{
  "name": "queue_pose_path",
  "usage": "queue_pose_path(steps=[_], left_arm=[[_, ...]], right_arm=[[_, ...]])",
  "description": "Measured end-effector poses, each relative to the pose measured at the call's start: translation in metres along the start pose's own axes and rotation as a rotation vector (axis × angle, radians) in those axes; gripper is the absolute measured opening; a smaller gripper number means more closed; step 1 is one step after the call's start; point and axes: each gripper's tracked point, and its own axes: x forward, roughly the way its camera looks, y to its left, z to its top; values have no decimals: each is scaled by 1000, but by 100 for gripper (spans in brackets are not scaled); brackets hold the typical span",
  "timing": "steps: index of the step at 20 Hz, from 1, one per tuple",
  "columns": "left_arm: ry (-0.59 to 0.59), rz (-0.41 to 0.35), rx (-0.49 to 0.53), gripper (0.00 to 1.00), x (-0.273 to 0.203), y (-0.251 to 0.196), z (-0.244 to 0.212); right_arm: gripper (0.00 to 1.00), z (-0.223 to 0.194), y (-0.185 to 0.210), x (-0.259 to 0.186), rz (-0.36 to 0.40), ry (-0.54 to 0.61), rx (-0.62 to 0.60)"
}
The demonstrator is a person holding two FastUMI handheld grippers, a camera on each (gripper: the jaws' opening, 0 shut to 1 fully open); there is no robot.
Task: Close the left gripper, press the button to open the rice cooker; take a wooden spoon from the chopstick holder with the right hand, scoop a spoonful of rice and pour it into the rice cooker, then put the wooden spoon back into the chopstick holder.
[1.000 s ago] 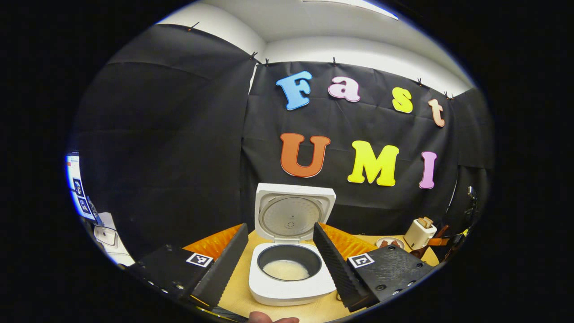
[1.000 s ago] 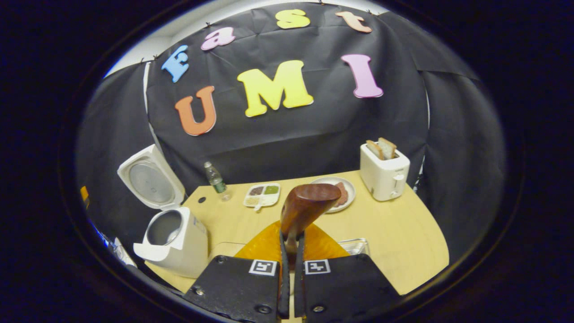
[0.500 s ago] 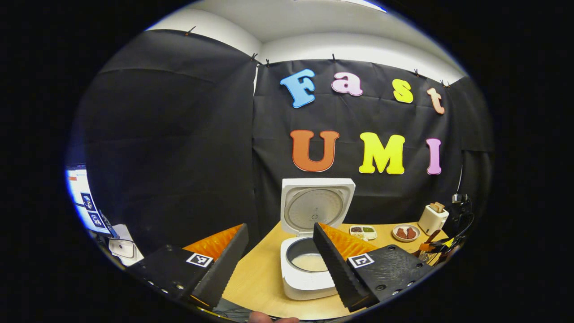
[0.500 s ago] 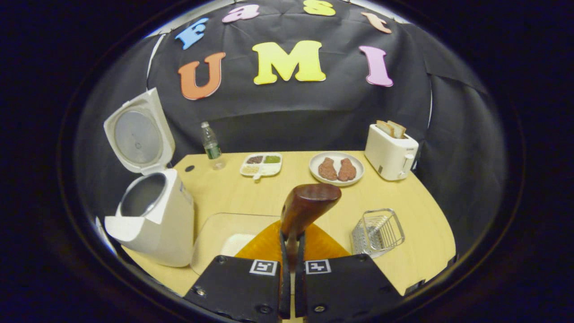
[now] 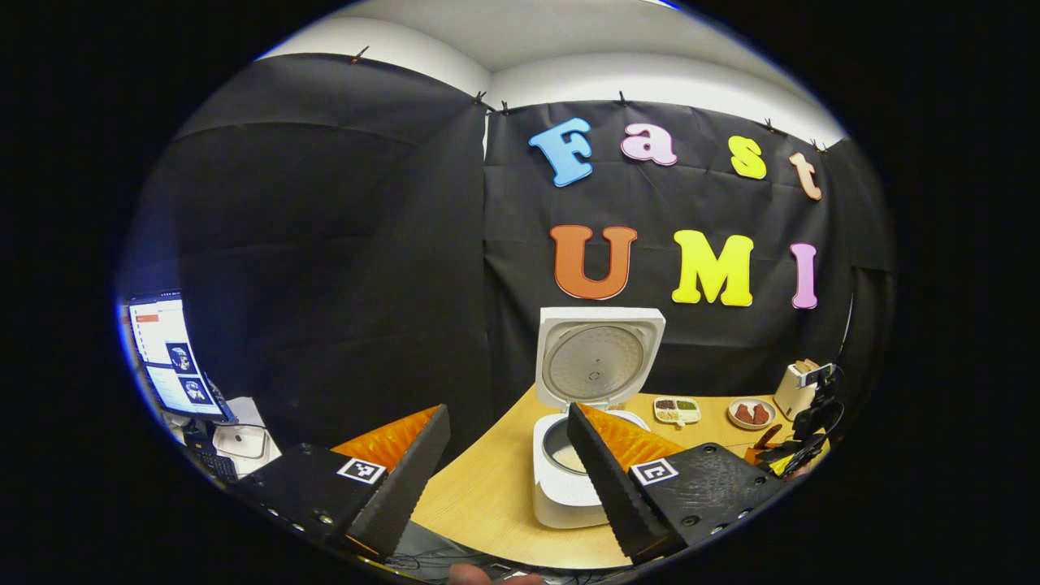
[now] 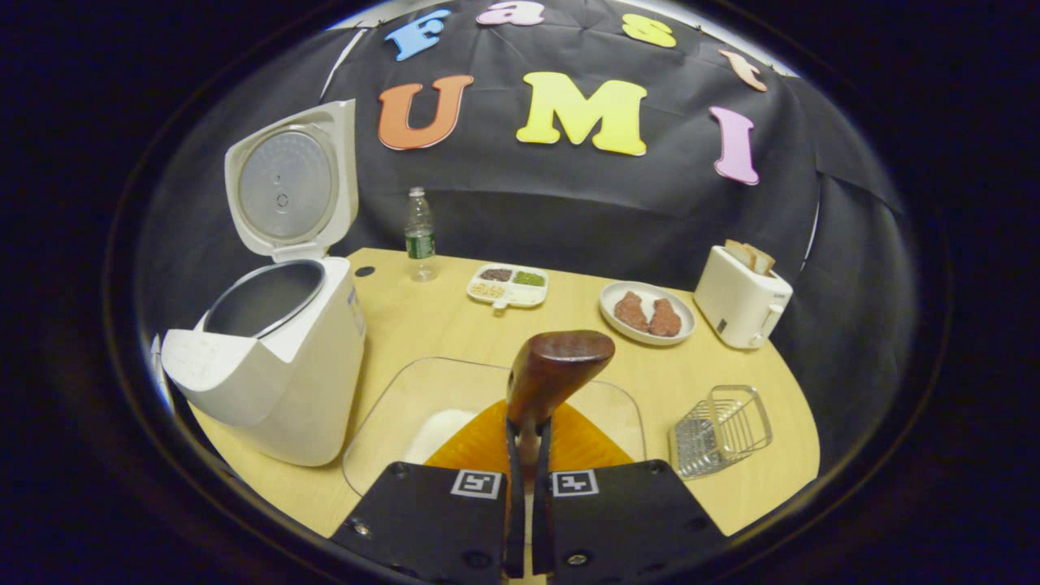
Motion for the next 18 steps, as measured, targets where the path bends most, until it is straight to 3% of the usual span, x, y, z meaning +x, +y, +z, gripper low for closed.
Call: queue_pose_path(steps=[7,9,13,18], left_arm=[[17,13,-10,94,-16,-8,-8],[15,22,-14,94,-21,-9,-9],[23,27,-5,94,-26,-17,-8],[17,12,-11,94,-22,-38,2]], right_arm=[[9,-1,46,-3,218,80,206],[9,-3,37,-1,234,113,312],[9,-9,7,7,258,188,642],[9,-6,-17,-1,311,169,811]])
